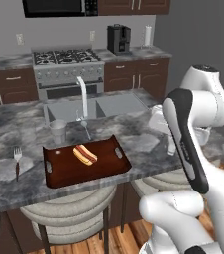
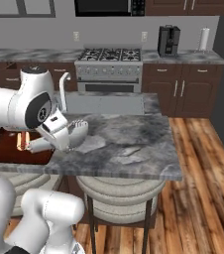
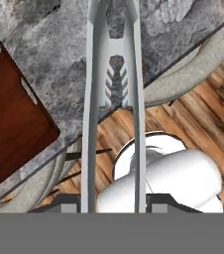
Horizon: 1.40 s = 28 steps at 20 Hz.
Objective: Take the tongs from the drawer on the left and place them on the dining counter next to the tray containing the hot dog.
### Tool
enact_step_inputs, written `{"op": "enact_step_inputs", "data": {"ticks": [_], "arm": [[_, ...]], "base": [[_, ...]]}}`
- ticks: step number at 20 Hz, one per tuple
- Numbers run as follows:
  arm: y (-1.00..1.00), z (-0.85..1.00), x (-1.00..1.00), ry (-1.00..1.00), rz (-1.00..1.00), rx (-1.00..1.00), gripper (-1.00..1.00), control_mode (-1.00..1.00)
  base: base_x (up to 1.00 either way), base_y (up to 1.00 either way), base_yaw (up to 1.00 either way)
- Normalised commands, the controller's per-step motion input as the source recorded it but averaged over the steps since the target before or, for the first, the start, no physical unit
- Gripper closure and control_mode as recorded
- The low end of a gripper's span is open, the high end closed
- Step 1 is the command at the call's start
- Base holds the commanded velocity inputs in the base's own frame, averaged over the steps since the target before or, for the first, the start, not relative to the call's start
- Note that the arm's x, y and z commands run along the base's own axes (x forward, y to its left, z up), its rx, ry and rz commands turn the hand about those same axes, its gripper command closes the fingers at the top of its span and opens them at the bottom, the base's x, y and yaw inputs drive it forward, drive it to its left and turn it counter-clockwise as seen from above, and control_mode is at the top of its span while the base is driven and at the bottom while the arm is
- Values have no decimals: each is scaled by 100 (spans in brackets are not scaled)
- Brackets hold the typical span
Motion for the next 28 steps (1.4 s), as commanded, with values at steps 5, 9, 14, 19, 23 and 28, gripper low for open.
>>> {"op": "enact_step_inputs", "data": {"ticks": [5,9,14,19,23,28], "arm": [[-18,-23,99,6,21,0,100,-100],[0,-43,100,5,39,-9,100,-100],[10,-87,96,5,46,-21,100,-100],[8,-72,83,1,32,-13,100,-100],[7,-25,34,1,12,0,100,-100],[3,-35,-2,0,-1,17,100,-100]], "base": [[0,0,0],[0,0,0],[0,0,0],[0,0,0],[0,0,0],[0,0,0]]}}
